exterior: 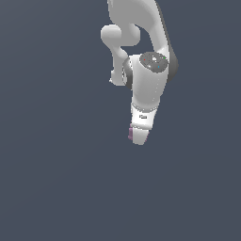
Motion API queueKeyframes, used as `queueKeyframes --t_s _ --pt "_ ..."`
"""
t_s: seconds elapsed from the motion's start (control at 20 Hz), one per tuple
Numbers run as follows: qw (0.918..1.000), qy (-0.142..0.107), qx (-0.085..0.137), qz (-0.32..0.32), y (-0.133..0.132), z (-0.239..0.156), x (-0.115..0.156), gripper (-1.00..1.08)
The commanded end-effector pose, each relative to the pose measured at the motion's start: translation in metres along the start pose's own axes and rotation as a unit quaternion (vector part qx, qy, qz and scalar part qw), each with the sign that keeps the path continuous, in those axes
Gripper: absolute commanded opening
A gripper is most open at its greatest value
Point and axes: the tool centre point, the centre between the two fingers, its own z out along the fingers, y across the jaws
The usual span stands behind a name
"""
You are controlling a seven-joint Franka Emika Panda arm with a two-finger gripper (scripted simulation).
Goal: Pick up the object and move it to a goal position.
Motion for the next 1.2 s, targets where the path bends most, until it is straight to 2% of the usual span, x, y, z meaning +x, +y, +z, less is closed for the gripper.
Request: queueKeyframes --t_s 0.0,0.7,1.15 --pt "1.0000 0.000 0.000 0.000 -0.008 -0.030 0.001 -1.00" --pt "1.0000 0.001 0.000 -0.001 -0.048 -0.193 0.005 -1.00" --pt "1.0000 0.001 0.000 0.000 -0.061 -0.260 0.006 -1.00"
